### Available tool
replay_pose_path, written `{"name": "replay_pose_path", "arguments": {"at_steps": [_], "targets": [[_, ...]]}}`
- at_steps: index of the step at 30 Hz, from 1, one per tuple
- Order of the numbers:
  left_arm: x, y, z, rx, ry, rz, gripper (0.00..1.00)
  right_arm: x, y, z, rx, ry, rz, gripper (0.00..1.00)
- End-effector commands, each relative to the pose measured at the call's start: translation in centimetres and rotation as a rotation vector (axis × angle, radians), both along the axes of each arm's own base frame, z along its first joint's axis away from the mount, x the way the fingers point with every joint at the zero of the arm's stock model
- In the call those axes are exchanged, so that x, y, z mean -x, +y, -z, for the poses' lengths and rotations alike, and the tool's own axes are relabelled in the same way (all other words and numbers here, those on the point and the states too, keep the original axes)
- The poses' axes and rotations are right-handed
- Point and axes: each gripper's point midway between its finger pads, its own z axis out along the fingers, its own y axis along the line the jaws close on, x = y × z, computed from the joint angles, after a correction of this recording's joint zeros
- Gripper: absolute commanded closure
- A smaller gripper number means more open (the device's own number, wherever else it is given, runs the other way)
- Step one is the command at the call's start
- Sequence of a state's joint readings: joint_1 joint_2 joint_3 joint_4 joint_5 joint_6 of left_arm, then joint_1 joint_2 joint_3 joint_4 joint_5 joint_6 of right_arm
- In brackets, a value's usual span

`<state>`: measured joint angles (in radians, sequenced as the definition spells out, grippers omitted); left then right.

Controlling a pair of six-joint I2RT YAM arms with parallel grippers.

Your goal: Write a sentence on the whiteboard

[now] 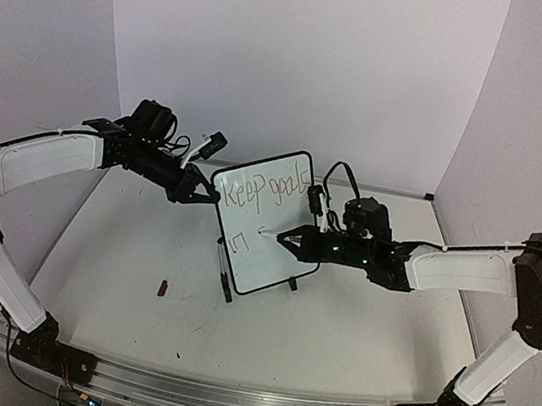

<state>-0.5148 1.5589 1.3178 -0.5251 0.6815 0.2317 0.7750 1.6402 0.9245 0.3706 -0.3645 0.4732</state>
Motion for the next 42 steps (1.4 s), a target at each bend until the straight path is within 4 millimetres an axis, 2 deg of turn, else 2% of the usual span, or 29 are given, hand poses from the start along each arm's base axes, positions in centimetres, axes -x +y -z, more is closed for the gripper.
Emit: {"name": "replay_pose_path", "arguments": {"at_steps": [1,17,23,29,37,42], "targets": [[0.2,0.1,0.5,-0.026,-0.017,0.013,1.0,-1.4,-1.4,0.2,0.033,-0.015,0.099,1.0],[0.3,0.1,0.3,-0.022,-0.019,0.012,1.0,-1.2,-3.1,0.8,0.061,-0.01,0.159,1.0],[0.3,0.1,0.2,-0.02,-0.02,0.013,1.0,-0.7,-2.5,2.1,0.101,0.018,0.116,1.0],[0.3,0.1,0.2,-0.019,-0.02,0.013,1.0,-0.3,-1.6,2.6,0.116,0.02,0.092,1.0],[0.3,0.0,0.2,-0.019,-0.02,0.014,1.0,-0.4,-0.1,1.7,0.085,0.007,0.056,1.0],[0.3,0.0,0.3,-0.02,-0.019,0.013,1.0,0.1,0.5,0.0,0.007,-0.007,0.026,1.0]]}}
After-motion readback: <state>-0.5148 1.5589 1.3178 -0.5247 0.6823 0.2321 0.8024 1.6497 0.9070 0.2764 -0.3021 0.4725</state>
